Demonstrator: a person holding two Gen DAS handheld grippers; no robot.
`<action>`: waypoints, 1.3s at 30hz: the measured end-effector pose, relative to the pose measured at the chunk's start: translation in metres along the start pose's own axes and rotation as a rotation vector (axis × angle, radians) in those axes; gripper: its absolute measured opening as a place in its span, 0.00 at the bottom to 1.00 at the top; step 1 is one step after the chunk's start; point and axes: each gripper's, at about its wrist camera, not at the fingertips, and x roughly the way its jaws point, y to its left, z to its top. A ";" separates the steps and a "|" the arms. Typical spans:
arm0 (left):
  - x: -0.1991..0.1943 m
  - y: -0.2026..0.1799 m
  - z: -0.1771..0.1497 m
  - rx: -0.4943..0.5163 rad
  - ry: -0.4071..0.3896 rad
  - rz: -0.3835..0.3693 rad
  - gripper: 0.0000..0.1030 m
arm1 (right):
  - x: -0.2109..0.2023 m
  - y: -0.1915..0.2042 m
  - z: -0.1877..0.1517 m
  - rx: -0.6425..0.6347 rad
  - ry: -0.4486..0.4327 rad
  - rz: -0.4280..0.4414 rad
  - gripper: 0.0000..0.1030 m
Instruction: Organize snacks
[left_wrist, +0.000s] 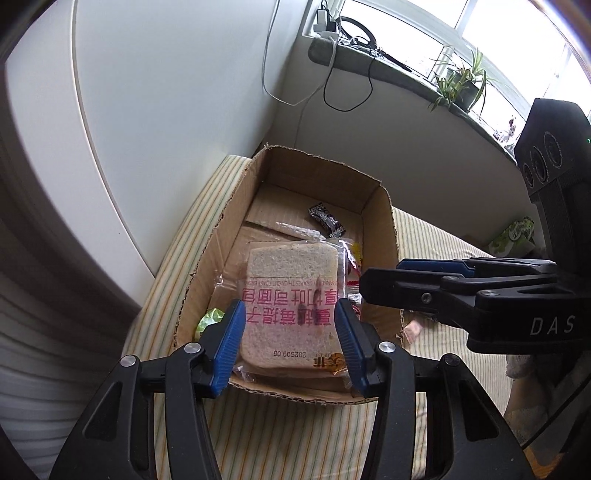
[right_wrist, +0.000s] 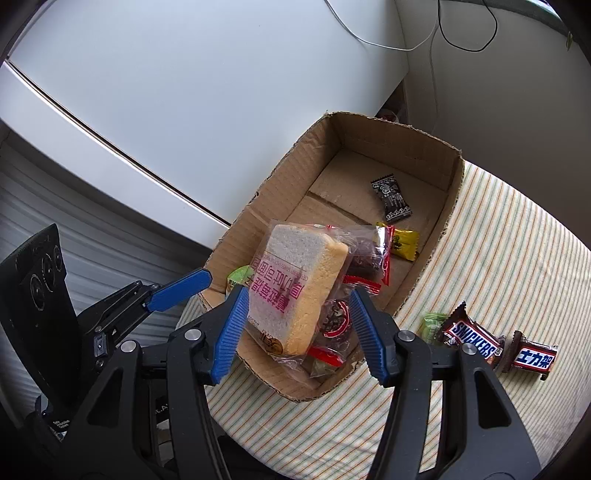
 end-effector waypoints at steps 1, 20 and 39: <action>-0.001 -0.001 -0.001 0.004 -0.001 0.001 0.46 | -0.002 -0.002 0.000 0.002 -0.005 -0.001 0.58; -0.008 -0.059 -0.015 0.110 0.004 -0.072 0.49 | -0.093 -0.128 -0.053 0.064 -0.050 -0.182 0.66; 0.058 -0.150 -0.045 0.168 0.146 -0.178 0.49 | -0.063 -0.179 -0.068 -0.193 0.095 -0.204 0.66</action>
